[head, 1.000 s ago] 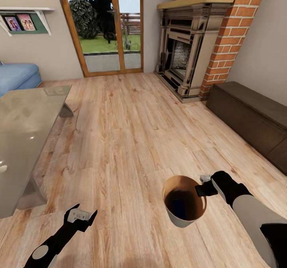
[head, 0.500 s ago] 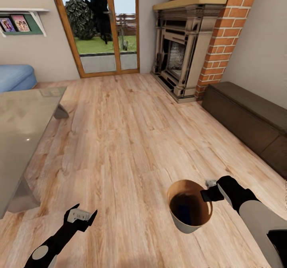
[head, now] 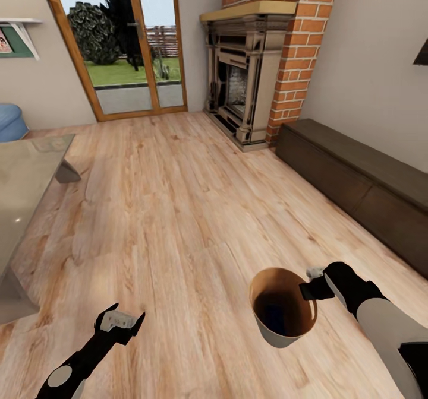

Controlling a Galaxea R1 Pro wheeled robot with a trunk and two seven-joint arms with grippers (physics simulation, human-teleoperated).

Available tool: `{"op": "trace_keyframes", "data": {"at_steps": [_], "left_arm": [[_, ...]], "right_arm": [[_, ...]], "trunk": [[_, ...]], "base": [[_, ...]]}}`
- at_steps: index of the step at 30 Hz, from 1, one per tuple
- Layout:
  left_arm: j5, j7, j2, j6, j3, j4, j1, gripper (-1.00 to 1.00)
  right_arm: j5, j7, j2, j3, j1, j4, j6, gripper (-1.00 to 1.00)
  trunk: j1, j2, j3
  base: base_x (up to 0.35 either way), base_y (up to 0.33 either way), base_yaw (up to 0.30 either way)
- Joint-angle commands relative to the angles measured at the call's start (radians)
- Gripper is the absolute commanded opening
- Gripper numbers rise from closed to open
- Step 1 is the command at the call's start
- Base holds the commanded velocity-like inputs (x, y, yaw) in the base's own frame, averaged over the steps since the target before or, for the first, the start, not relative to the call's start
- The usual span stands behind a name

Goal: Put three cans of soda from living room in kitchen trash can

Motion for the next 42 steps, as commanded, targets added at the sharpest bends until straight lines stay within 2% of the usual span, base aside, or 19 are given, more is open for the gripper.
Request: {"op": "trace_keyframes", "data": {"at_steps": [1,16,23,32,42], "left_arm": [[0.0,0.0,0.0,0.0,0.0,0.0,0.0,1.0],[0.0,0.0,0.0,0.0,0.0,0.0,0.0,1.0],[0.001,-0.001,0.0,-0.033,0.0,0.013,0.0,1.0],[0.001,-0.003,0.0,-0.038,0.0,0.036,0.0,1.0],[0.001,-0.002,0.0,-0.038,-0.001,0.038,0.0,1.0]], "right_arm": [[-0.014,0.006,0.0,-0.002,0.0,0.0,0.003,-1.0],[-0.014,0.005,0.002,-0.002,0.0,0.0,0.004,-1.0],[-0.014,0.005,0.004,-0.002,0.0,0.0,0.005,-1.0],[-0.014,0.004,0.006,-0.001,0.0,0.0,0.005,-1.0],[-0.014,0.002,0.007,0.0,0.0,0.0,0.005,-1.0]], "trunk": [[0.0,0.0,0.001],[0.0,0.0,0.018],[0.0,0.0,0.026],[0.0,0.0,0.036],[0.0,0.0,0.047]], "base": [[-0.285,-0.142,-0.194],[-0.288,-0.136,-0.193],[-0.145,-0.03,-0.196],[-0.269,-0.002,-0.201],[-0.045,0.0,-0.202]]}}
